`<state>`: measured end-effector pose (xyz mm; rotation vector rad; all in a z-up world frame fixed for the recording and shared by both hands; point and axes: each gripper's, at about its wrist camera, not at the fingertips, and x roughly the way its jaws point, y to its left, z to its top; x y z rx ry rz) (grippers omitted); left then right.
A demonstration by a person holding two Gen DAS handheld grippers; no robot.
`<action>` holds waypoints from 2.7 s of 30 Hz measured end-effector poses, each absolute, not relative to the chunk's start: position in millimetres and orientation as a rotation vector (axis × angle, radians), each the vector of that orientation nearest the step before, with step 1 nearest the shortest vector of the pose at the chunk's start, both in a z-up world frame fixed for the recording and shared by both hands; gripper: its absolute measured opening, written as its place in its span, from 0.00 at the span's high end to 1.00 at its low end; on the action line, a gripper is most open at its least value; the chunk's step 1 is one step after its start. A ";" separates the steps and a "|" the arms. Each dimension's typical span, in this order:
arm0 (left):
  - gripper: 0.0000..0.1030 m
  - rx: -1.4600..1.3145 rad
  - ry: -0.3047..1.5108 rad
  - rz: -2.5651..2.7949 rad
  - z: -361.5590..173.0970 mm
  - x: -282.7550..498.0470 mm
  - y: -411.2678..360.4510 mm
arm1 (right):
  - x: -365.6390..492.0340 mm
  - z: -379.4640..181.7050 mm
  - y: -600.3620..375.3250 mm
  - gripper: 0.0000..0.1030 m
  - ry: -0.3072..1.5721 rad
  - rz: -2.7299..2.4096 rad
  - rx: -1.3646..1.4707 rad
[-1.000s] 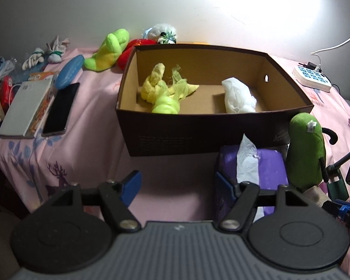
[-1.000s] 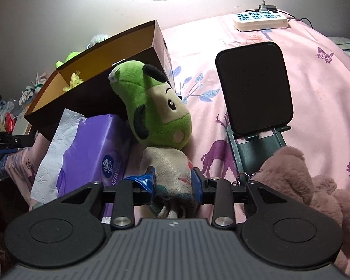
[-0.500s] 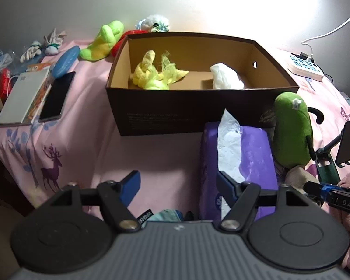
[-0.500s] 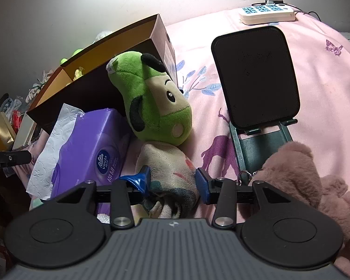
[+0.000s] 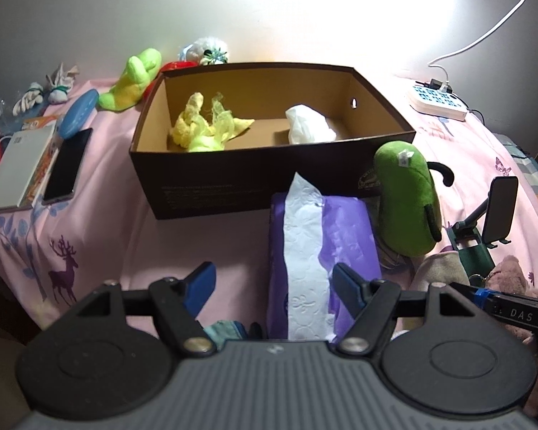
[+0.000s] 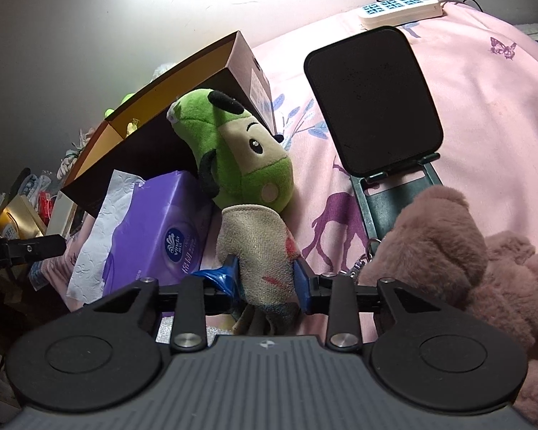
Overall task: Organize soft objects
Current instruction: 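Grasp the grey-beige sock plush with the right gripper and lift, then carry the sock plush over the box and open the right gripper, then move the left gripper down to the white fluffy towel ball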
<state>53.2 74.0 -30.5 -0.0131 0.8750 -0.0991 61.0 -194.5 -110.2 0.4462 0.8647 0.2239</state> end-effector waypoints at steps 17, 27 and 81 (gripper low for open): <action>0.29 0.010 0.878 -0.223 -34.1 56.4 50.0 | 67.6 -32.7 -240.9 0.86 0.622 0.306 0.750; 0.29 -0.040 0.875 -0.156 -35.1 55.7 85.8 | 169.7 11.5 -186.0 0.86 0.615 0.334 0.506; 0.29 -0.175 0.937 0.070 -53.4 47.9 146.6 | 128.7 -19.0 -183.8 0.81 0.794 0.340 0.433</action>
